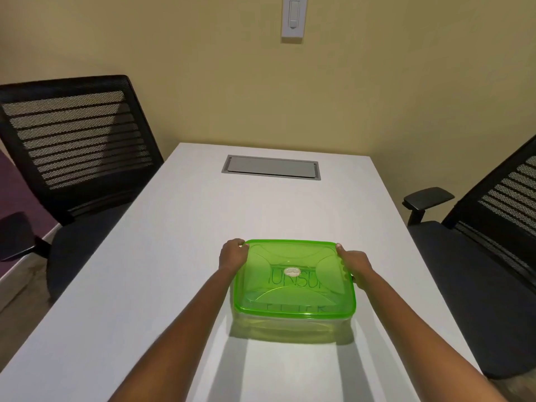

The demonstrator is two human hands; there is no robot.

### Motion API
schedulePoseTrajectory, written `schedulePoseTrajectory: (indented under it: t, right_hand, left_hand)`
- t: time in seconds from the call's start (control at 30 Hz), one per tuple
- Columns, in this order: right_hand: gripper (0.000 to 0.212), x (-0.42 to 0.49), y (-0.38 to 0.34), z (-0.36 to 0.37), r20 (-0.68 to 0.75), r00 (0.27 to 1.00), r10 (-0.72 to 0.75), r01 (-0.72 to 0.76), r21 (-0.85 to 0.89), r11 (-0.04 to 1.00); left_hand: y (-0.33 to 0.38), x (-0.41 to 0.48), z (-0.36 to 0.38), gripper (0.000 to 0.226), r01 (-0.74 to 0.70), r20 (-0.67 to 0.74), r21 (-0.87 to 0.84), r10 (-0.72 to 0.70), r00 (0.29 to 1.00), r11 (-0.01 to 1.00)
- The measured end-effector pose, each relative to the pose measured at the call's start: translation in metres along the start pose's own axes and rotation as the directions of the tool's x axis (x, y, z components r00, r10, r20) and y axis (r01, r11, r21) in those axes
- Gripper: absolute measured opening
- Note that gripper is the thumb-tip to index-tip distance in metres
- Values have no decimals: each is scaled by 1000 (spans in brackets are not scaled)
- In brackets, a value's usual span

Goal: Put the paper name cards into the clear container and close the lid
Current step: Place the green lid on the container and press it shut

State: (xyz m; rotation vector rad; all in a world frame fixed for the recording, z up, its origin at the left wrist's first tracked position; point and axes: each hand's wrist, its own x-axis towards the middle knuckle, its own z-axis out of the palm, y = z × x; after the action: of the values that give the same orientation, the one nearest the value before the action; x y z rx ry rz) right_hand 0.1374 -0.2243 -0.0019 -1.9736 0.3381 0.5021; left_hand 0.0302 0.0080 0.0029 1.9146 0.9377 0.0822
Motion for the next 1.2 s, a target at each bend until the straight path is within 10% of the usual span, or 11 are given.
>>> schedulePoseTrajectory:
  t: [0.27,0.6,0.9,1.2]
  right_hand:
    - [36,14,-5,-3,123,987,104,-125,184,975]
    - [36,29,-7,1,92,986,140,-155,193,969]
    - [31,28,4,7,-26,996,84,-80,126,989]
    - [36,-16,7,10,-162,963,-216,180,-209,961]
  left_hand:
    - [-7,18,8,40,216,46,-463,-220,974,860]
    - [-9,26,13,40,249,62,-524,-255,965,815]
    - [-7,26,13,40,226,44,-455,-232,972,861]
    - [-7,-13,13,39,-33,-132,151,53,990,988]
